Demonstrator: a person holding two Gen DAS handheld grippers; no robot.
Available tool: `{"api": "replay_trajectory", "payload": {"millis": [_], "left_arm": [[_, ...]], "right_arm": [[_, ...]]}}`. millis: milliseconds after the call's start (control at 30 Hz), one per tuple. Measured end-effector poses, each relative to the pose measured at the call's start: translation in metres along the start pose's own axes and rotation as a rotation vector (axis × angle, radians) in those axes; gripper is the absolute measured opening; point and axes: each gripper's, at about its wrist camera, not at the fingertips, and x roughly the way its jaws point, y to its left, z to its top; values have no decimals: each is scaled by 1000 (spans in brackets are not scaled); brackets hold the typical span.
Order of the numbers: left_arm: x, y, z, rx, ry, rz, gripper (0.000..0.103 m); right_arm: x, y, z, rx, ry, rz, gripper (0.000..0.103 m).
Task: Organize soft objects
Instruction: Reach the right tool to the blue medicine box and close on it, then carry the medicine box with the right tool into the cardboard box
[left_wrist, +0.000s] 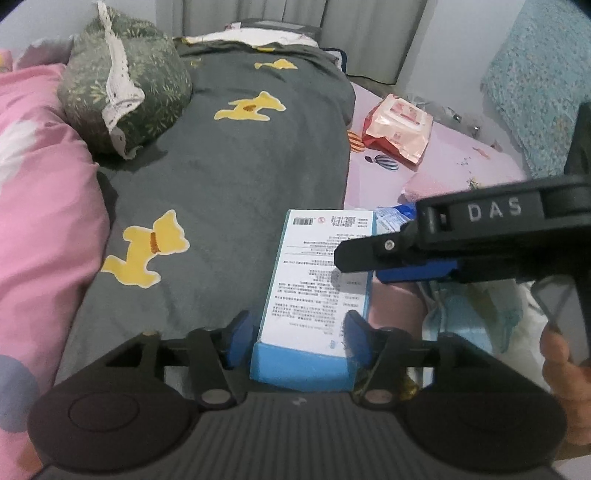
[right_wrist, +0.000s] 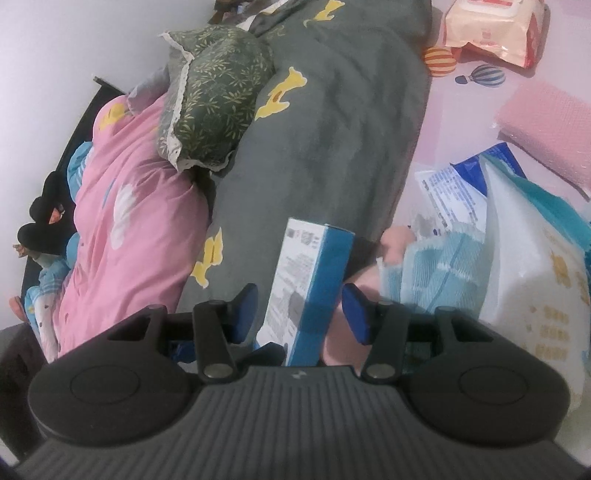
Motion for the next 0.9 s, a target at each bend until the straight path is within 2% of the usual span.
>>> {"api": "replay_trajectory", "payload": {"millis": [67,167,233,500,600,667,767,900], "left_arm": [[4,5,4,-17,18,-20,73],[11,11,12,-43,46,-71,77],[18,12,18,-48,72,-96,78],[41,7,30,-31,147,-110,78],[45,7,34,-29,152,-120,79],[46,10,37,-52,163,-126,76],[36,14,37,-74,146,-130,73],[3,7,36,-61,76,-107,73]], "right_arm": [[-2,-4,1,0,8,4,46],[-1,-7,6,-1,16,7,44],[0,-8,9,1,22,8,43],[14,-8,20,-12,51,4,42],[22,-12,22,-1,68,17,30],[28,-15,23,22,88,62,24],[25,-12,23,22,82,117,19],[6,2,22,-8,57,175,19]]}}
